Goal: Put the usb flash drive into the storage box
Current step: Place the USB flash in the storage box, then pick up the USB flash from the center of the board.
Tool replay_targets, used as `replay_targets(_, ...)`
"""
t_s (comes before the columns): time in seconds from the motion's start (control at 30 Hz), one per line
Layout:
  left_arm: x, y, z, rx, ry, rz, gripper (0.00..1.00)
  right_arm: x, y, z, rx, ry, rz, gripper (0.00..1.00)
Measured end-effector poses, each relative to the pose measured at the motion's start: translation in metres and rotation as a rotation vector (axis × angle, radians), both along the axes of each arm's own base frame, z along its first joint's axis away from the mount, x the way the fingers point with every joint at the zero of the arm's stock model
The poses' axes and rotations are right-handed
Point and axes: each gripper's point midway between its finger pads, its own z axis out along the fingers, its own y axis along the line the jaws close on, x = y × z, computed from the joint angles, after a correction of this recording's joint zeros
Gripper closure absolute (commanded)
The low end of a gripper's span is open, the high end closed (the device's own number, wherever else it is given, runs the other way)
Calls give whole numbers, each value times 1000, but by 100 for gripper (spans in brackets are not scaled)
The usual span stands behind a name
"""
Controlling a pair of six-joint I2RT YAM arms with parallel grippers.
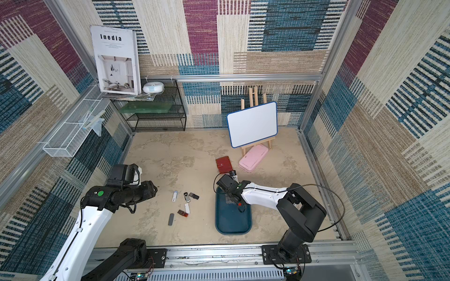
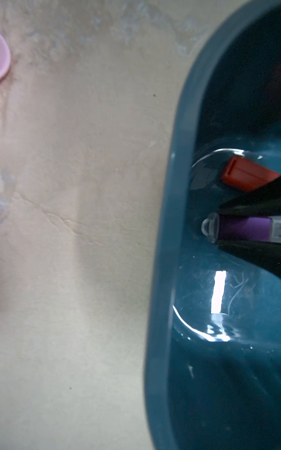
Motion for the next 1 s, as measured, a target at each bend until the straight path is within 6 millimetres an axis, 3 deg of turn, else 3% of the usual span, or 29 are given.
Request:
replay_targets(0.37,0,-3,-1,1,7,-13,40,-2,1,3,18,7,0,70)
replay_targets(0.43,0,-4,-2,3,7,-21,40,0,5,11,37,2,6,61)
replay_targets(0.5,-1,-6,-2,3,10,-29,40,1,10,22,60,-8,20,55)
replay_targets(0.63,1,-9,-9,1,44,-37,43,2,16,50,115,-41,47,53)
replay_targets(0.8,-2,-26,-9,-28,59,-99,45,2,20,111,228,-182,128,48)
replay_targets(0.9,-9,-42,-15,-55,88,-143,46,6,11,136,247,-304,148,44)
replay_targets(1.0,-22,-59,-26,-64,116,-175,46,15,-4,145,216,-401,130,43)
